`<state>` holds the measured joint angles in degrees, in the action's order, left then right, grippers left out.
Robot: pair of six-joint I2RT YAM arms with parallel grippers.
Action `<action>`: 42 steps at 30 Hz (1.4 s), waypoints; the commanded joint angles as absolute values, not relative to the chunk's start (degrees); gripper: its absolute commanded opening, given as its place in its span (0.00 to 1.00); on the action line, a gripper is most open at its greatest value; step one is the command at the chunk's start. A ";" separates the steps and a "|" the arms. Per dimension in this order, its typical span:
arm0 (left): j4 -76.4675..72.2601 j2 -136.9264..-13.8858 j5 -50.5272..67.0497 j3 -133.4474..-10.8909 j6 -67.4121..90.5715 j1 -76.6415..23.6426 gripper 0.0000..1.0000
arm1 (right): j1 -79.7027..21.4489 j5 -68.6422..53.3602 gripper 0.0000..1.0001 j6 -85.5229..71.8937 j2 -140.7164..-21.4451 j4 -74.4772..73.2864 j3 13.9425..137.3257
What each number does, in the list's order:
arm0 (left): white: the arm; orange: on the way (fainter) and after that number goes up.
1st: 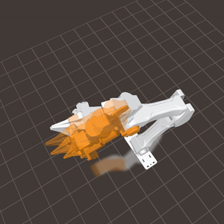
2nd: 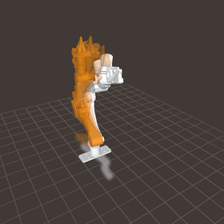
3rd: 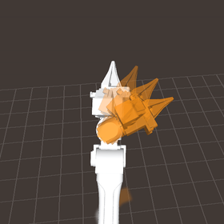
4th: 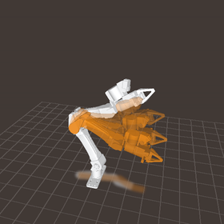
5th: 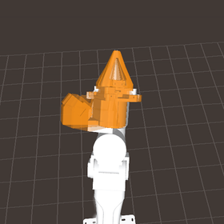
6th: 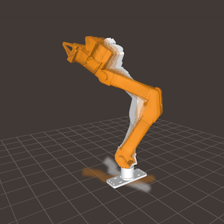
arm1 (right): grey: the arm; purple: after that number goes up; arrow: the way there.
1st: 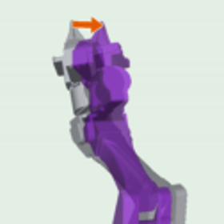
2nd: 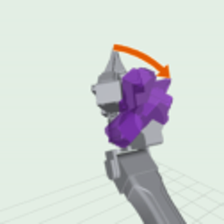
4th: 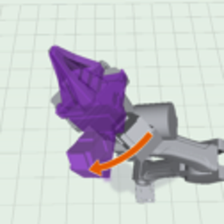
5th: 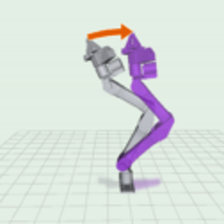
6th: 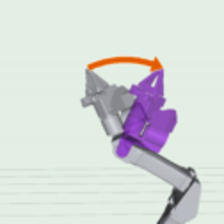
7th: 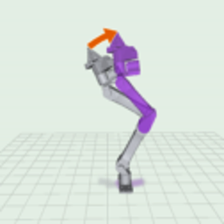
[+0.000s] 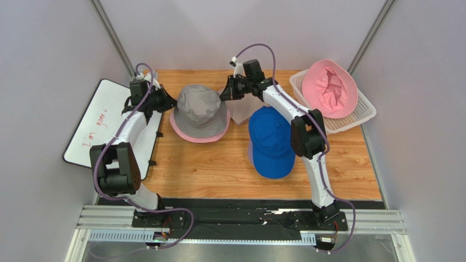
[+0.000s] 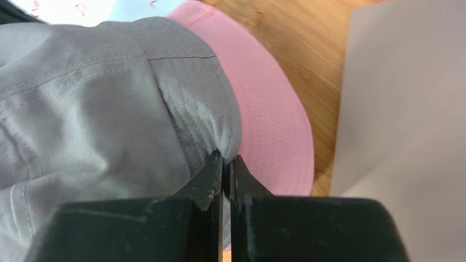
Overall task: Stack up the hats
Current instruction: Stack the hat on the hat.
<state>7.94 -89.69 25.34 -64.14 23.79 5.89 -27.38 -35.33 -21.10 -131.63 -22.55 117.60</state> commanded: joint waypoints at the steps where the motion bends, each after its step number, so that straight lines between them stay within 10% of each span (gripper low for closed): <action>1: 8.52 -90.61 24.35 -66.97 23.82 5.36 0.00 | -27.77 -23.92 0.00 -16.62 -135.52 -31.26 122.34; 24: 17.75 -88.07 7.90 -62.66 21.26 2.72 0.00 | -29.79 -12.65 0.00 -10.46 -126.57 -35.25 112.24; 27: 18.02 -86.84 9.22 -63.10 22.58 2.64 0.01 | -29.71 -15.89 0.13 -10.55 -123.76 -35.07 112.24; 30: 18.72 -85.17 9.40 -63.63 23.73 2.72 0.38 | -29.45 -16.35 0.52 -10.55 -121.48 -35.24 112.50; 34: 19.95 -81.49 8.18 -63.46 25.04 3.77 0.93 | -28.39 -15.65 0.70 -10.55 -119.01 -36.12 111.80; 42: 22.05 -71.73 4.32 -62.22 26.02 7.56 1.00 | -22.78 -11.53 0.73 -9.58 -110.75 -37.88 105.57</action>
<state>20.29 -77.65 8.08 -62.06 25.45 6.59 -25.89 -14.83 -11.00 -117.58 -36.86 107.66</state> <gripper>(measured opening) 0.993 0.728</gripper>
